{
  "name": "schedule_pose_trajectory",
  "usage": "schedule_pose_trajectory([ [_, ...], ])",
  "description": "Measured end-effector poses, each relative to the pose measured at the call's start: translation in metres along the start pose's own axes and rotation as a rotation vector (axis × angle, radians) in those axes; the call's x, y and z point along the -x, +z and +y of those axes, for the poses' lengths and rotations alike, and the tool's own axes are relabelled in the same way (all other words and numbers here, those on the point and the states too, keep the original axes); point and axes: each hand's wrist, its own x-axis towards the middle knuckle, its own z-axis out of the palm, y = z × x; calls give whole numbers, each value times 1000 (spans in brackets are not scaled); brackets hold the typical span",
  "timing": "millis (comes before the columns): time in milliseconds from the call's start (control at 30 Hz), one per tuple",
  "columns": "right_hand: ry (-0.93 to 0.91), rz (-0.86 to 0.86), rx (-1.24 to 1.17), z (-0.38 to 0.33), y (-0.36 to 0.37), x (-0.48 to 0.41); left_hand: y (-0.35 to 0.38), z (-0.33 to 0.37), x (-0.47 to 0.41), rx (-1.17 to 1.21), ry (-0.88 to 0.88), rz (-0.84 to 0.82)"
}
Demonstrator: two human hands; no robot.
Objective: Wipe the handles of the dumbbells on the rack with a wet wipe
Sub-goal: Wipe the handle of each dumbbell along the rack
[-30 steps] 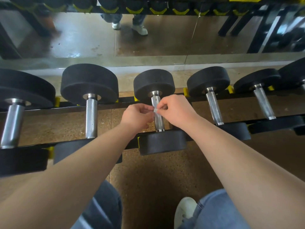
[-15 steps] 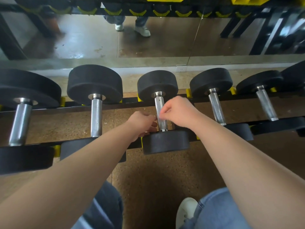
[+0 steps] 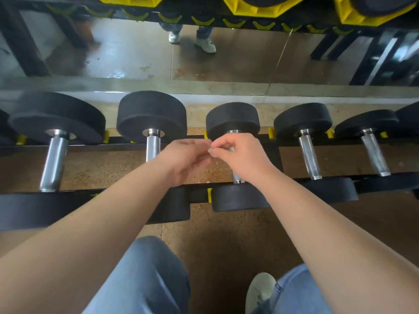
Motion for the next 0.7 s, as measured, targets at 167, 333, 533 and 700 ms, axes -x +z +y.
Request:
schedule_pose_trajectory([
  [167,-123,-58,58,-32,35,1,-43,11,19,66,122,102],
  [333,-105,-15,4,-53,76,-13,-78,19,30,-132,162,249],
  [533,-94,-2,84,-78,107,-44,-110,17,22,-404,213,542],
  [700,-111,-190,278,-72,102,-29,-120,5,7,10,-5,411],
])
